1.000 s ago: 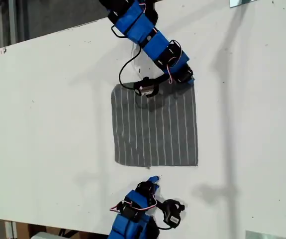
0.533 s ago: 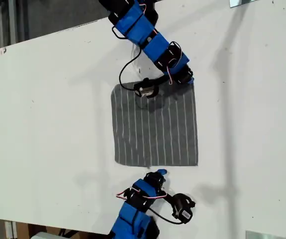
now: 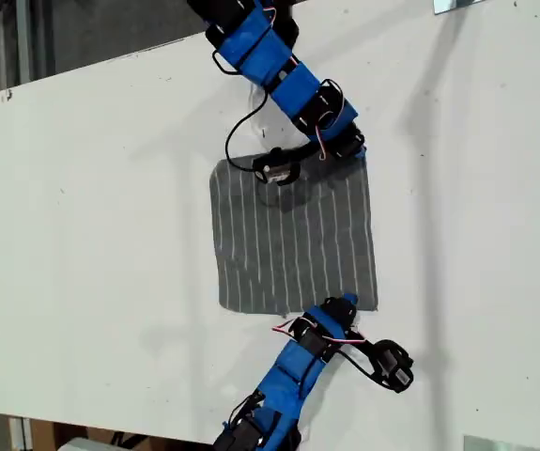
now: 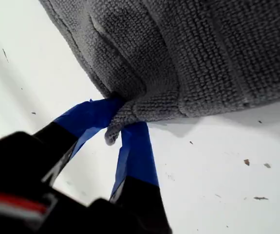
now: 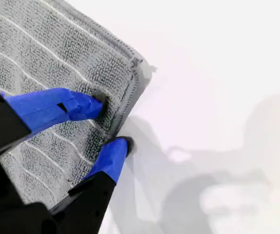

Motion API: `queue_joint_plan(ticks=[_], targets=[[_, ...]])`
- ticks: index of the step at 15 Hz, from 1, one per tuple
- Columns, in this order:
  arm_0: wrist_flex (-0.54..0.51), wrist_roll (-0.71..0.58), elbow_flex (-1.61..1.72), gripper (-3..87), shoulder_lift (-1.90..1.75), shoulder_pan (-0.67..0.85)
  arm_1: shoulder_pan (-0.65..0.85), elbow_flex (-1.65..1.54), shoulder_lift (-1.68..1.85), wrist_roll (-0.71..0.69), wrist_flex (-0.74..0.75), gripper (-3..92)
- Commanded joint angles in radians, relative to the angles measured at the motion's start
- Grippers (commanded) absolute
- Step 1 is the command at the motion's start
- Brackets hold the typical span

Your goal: Grasp corners of a square towel and fold twice.

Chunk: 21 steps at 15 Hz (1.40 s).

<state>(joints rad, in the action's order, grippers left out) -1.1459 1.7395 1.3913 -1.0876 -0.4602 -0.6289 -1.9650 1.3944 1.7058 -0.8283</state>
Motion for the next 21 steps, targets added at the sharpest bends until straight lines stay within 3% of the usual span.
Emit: queue_joint_plan(ticks=[1,3,5,9,13,17,21], targets=[[0.011,0.000,-0.061,15.5,-0.012,-0.029,0.003,0.011,0.011,-0.006,-0.012,-0.1],[-0.041,-0.002,-0.110,15.0,-0.014,-0.035,0.008,0.014,0.008,-0.011,-0.011,-0.1],[-0.172,-0.020,-0.216,15.5,-0.028,-0.029,0.014,0.017,0.006,-0.017,-0.011,-0.1],[-0.133,-0.055,-0.245,17.7,-0.048,-0.048,0.014,0.018,0.005,-0.017,-0.012,-0.1],[-0.034,-0.017,-0.163,23.1,-0.046,-0.077,0.006,0.018,0.005,-0.014,-0.017,-0.1],[0.184,0.026,0.069,23.0,-0.074,-0.086,0.006,0.020,0.005,-0.014,-0.017,-0.1],[0.333,0.034,0.227,23.6,-0.100,-0.072,0.003,0.034,0.005,-0.015,-0.026,-0.1]])
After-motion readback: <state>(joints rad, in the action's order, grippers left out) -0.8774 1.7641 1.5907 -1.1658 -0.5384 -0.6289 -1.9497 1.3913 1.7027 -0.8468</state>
